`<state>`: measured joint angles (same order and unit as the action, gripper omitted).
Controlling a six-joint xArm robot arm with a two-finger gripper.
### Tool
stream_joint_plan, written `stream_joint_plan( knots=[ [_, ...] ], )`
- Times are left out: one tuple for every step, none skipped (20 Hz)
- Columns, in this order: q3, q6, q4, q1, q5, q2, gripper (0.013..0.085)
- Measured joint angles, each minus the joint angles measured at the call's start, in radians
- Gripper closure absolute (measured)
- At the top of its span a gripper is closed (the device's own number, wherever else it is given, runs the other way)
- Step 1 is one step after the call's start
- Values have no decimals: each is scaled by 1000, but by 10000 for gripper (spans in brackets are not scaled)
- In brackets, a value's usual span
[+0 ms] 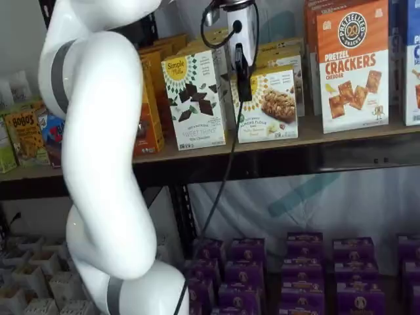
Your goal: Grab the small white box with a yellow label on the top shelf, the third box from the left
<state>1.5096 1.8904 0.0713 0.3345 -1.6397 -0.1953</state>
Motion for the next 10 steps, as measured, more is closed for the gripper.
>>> stream_joint_plan(
  knots=[
    [0,1,2,2,1,0,130],
    [0,3,4,3,2,0,130],
    [-3,4,5,4,5,-1,130],
    [-7,5,7,5,12,-3,130],
    [-12,6,8,7,19,-6,130],
    [-16,7,9,7,25,-8,130],
    [-16,8,10,8,25,-9,130],
    [-17,9,11,9,26,-9,170],
    [-17,9,7,8,27,-9,210],
    [-17,8,4,8,27,-9,210]
  ],
)
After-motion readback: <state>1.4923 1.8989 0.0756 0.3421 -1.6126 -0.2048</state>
